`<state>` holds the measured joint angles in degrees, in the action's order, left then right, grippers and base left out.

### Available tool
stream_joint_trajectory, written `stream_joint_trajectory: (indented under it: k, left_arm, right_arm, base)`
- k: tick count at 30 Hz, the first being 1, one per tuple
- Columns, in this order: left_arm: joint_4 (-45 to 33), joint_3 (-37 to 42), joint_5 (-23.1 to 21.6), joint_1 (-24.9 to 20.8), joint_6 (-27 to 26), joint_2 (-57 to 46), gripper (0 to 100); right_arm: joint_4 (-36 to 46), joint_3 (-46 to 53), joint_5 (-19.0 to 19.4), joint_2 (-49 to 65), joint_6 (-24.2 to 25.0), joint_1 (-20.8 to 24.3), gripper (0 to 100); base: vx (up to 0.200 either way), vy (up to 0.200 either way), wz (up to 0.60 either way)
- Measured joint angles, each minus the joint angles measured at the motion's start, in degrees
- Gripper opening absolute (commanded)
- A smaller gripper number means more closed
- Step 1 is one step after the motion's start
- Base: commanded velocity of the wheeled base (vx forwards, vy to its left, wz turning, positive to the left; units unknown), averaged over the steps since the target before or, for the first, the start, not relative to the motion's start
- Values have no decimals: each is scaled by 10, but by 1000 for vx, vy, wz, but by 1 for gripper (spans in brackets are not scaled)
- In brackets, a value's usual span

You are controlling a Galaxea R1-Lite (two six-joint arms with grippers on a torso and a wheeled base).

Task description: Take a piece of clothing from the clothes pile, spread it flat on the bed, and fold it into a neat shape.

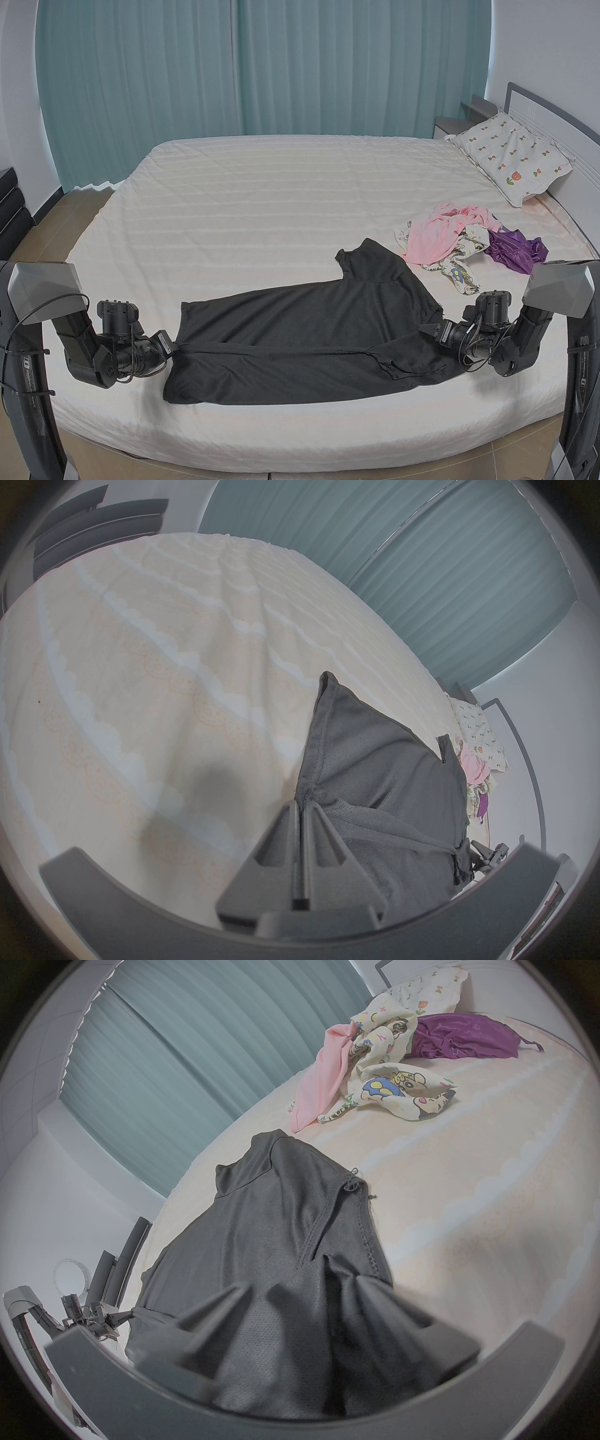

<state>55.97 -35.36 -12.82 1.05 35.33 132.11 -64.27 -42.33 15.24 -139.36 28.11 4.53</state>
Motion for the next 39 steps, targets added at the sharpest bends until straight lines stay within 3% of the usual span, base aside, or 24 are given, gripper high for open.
stream_joint_trajectory:
  k: [11, 27, 28, 34, 39]
  left_arm:
    - [0, -1, 0, 1, 0, 1, 0]
    - [0, -2, 0, 0, -1, 5, 0]
    - [0, -1, 0, 0, -2, 5, 100]
    - [0, 1, -2, -1, -3, 5, 100]
    - [1, 2, -3, -2, -3, 3, 100]
  right_arm:
    - [-35, -2, -4, -3, 33, -8, 0]
    - [-40, -11, -6, -7, 37, -28, 0]
    - [-40, -12, -6, -8, 37, -28, 100]
    - [-40, -12, -7, -15, 41, -28, 100]
    - [-53, -10, -12, -9, 105, -32, 100]
  base:
    - [0, 0, 0]
    - [0, 0, 0]
    - [0, 0, 0]
    - [0, 0, 0]
    - [0, 0, 0]
